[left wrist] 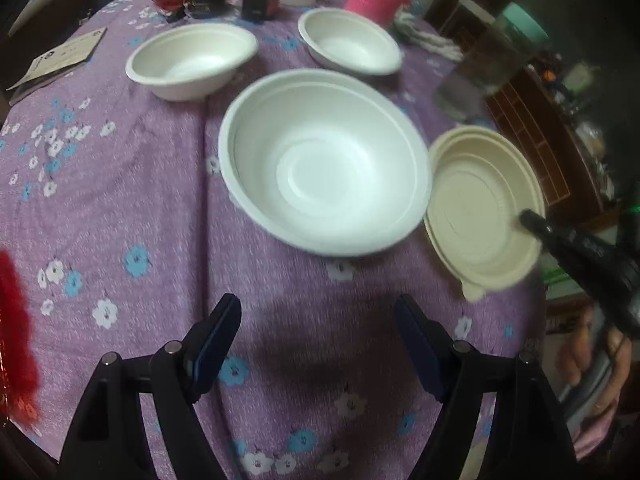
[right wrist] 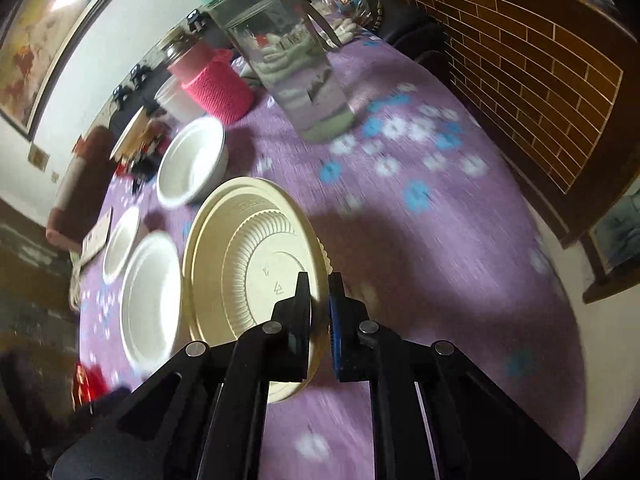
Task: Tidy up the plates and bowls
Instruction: 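Release the right gripper and grasp the beige ribbed plate while the left gripper holds the red stack, then lower the beige plate with the right gripper onto the red stack held by the left gripper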
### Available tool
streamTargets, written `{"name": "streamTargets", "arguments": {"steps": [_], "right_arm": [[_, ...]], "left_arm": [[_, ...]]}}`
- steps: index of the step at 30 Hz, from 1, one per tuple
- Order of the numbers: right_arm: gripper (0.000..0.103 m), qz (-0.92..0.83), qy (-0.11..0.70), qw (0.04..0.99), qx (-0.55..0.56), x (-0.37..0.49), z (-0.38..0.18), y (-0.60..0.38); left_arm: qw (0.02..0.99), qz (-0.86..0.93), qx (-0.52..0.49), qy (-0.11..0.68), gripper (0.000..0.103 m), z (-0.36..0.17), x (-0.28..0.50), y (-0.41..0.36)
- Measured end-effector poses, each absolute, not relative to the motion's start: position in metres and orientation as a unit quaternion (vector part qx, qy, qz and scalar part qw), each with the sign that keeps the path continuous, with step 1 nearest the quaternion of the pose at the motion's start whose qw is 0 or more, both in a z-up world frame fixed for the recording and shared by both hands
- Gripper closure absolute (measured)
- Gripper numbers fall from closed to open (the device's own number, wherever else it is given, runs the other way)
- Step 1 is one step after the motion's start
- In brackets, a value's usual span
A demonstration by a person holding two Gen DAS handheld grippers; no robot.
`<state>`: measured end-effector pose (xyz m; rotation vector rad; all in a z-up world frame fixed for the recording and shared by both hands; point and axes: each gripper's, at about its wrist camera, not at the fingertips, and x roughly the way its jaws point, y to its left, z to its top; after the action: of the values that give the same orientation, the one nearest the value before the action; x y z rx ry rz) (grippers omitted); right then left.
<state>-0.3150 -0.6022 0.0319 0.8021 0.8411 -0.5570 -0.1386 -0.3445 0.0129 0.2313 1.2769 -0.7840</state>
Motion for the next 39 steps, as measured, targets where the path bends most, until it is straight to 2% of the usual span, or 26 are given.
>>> {"name": "streamTargets", "arguments": {"steps": [6,17,22,29,30,31,32,33,35,39], "right_arm": [[0.096,-0.21,0.42,0.789,0.396,-0.369,0.021,-0.563],[0.096,-0.147,0.441,0.806,0.366,-0.338,0.01,-0.505],[0.096,-0.141,0.445,0.797,0.383,-0.334,0.0,-0.506],[0.096,-0.137,0.443,0.797,0.387,-0.333,-0.003,-0.508],[0.096,-0.136,0.443,0.797,0.388,-0.333,-0.003,-0.508],[0.096,-0.135,0.442,0.796,0.391,-0.332,-0.004,-0.509],[0.096,-0.135,0.443,0.795,0.392,-0.333,-0.005,-0.51],[0.096,-0.134,0.443,0.794,0.393,-0.333,-0.006,-0.511],[0.096,-0.133,0.443,0.792,0.398,-0.333,-0.008,-0.513],[0.096,-0.133,0.444,0.794,0.394,-0.331,-0.007,-0.51]], "left_arm": [[0.722,-0.364,0.129,0.574,0.024,0.003,-0.156,-0.346],[0.738,-0.321,0.139,0.577,0.023,-0.006,-0.146,-0.332],[0.724,-0.329,0.107,0.597,0.023,-0.007,-0.139,-0.319],[0.706,-0.356,0.129,0.599,0.024,-0.014,-0.15,-0.347],[0.704,-0.356,0.135,0.6,0.028,-0.017,-0.152,-0.349],[0.703,-0.358,0.135,0.599,0.035,-0.018,-0.154,-0.35],[0.699,-0.366,0.131,0.6,0.064,-0.02,-0.154,-0.35],[0.693,-0.37,0.128,0.605,0.087,-0.022,-0.154,-0.351],[0.681,-0.38,0.104,0.617,0.094,-0.027,-0.15,-0.349],[0.696,-0.388,0.113,0.593,0.094,-0.02,-0.156,-0.344]]}}
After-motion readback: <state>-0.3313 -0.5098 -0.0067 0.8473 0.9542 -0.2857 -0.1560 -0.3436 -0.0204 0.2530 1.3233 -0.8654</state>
